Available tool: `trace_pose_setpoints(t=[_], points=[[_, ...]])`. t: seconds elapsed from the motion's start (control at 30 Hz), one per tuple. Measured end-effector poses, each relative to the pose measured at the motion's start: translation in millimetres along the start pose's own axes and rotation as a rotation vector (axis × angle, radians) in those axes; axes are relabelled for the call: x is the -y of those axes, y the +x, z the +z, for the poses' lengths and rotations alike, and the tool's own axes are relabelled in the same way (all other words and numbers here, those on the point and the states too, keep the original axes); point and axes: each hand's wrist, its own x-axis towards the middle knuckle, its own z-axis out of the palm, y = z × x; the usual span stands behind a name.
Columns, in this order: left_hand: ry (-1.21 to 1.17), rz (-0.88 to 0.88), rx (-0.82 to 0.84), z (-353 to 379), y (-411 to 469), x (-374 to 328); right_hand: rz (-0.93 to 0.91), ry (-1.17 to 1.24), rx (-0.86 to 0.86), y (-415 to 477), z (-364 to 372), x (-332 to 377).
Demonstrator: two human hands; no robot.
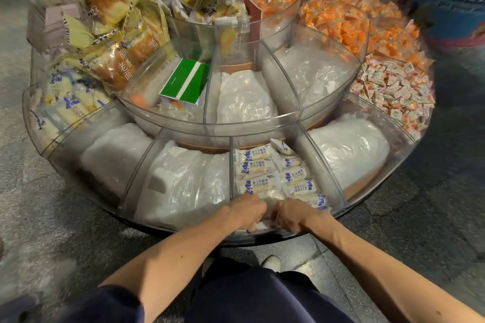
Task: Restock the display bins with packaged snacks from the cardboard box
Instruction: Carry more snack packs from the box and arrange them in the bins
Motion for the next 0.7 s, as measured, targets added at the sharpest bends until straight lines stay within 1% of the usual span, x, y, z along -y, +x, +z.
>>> trace_pose_setpoints(t=[0.07, 0.1, 0.17, 0.27, 0.33, 0.37, 0.43, 0.53, 0.63, 0.7], points=[[0.067, 0.022, 0.013, 0.0, 1.2, 0.1, 0.065, 0.024, 0.085, 0.9, -5.3, 8.2], [0.083, 0.032, 0.022, -0.7, 1.5, -0.6, 0.087, 0.049, 0.088, 2.9, -5.7, 10.5], [0.113, 0.046, 0.067, -3.5, 1.8, -1.6, 0.099, 0.073, 0.068, 4.0, -3.7, 14.7], [0.176, 0.066, 0.159, -10.1, -1.7, -3.8, 0.107, 0.027, 0.019, -8.0, 2.1, 25.2], [0.214, 0.095, 0.172, -14.4, -10.2, -6.8, 0.124, 0.047, -0.008, -18.6, 6.2, 30.2], [0.212, 0.119, 0.153, -14.5, -14.3, -5.4, 0.126, 0.074, -0.04, -23.2, 6.5, 32.3], [0.144, 0.157, 0.063, -15.8, -22.7, 2.4, 0.134, 0.134, -0.12, -38.6, 1.9, 35.6], [-0.147, 0.151, -0.109, -31.2, -45.5, 21.7, 0.135, 0.213, -0.317, -65.7, -13.3, 45.1], [-0.389, 0.103, -0.386, -62.9, -97.6, 51.0, 0.079, 0.227, -0.578, -86.5, -34.4, 70.7], [-0.473, 0.047, -0.587, -76.1, -153.6, 71.0, -0.017, 0.235, -0.701, -99.9, -49.1, 107.6]])
